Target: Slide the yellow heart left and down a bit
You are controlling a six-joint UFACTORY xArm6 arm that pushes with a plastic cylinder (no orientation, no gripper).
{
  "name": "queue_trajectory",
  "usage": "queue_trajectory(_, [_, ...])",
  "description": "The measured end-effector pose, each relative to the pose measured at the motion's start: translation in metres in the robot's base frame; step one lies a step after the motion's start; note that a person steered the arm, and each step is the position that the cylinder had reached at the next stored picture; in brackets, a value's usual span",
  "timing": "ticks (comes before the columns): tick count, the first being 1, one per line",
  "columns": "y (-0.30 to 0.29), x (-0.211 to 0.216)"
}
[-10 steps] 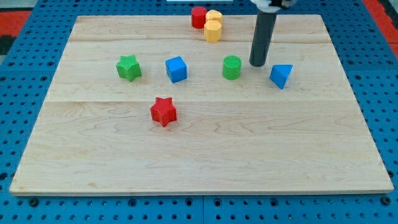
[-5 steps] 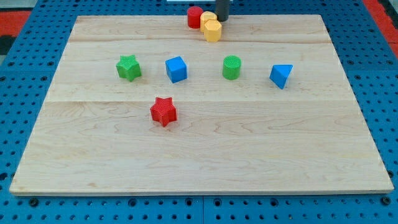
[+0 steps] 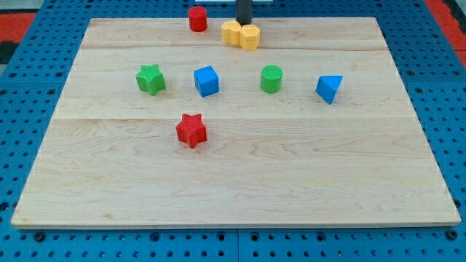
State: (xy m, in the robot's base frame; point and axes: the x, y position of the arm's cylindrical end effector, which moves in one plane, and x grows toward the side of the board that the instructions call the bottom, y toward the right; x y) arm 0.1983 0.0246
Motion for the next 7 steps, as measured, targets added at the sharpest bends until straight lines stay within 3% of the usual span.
queue_trajectory(3, [-0.057, 0.033])
queue_trajectory(7, [-0.047, 0.050])
